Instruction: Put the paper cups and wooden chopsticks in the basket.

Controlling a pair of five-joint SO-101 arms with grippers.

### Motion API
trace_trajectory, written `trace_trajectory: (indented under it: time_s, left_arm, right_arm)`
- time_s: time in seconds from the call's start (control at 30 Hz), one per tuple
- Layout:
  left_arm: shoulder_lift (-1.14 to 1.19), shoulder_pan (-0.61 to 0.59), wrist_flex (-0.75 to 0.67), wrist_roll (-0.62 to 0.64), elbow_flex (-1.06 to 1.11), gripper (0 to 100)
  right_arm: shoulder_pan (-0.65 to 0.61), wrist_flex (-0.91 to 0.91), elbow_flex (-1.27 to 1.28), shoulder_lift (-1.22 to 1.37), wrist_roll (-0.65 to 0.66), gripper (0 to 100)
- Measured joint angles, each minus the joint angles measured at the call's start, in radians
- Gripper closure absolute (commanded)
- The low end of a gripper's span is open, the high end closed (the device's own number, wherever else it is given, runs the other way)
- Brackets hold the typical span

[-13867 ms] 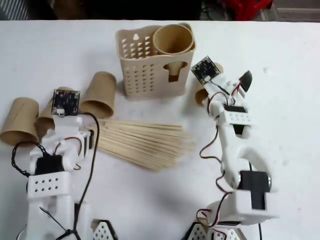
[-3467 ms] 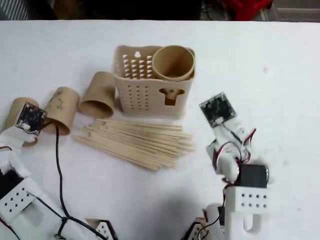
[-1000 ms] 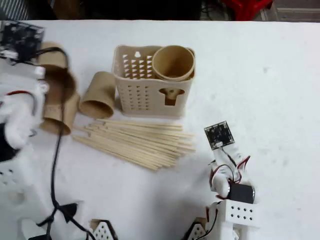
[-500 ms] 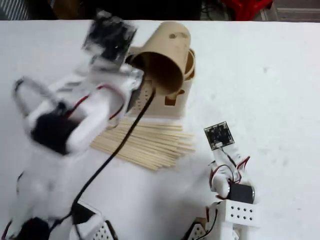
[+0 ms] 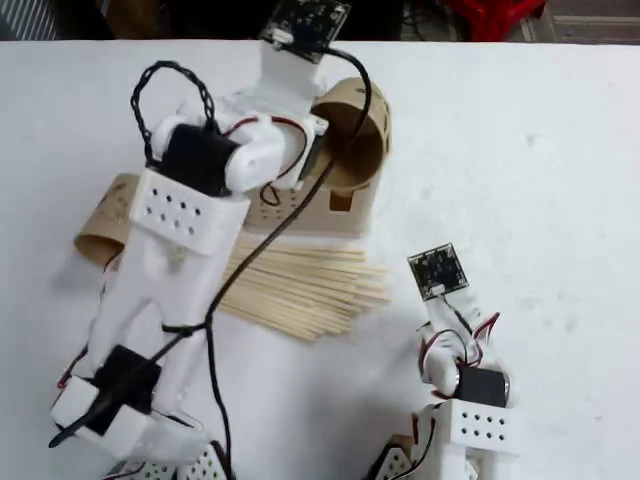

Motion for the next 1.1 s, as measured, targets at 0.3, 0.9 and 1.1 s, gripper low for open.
trace_trajectory:
  time_s: [0.3,0.9,1.1]
  left_arm:
    - [0.083,-0.026,0.035,0.011,-0.074,86]
    - [0.123,-0.029,-0.143,0.011,-0.206,83]
    - [0.126,-0.032,-0.264,-0.021,-0.153,83]
  right_arm:
    - [0.002,0.000,0.000,0.000,0.000,97.8]
    - [0.002,0.000,0.000,0.000,0.000,97.8]
    - [0.002,0.000,0.000,0.000,0.000,97.8]
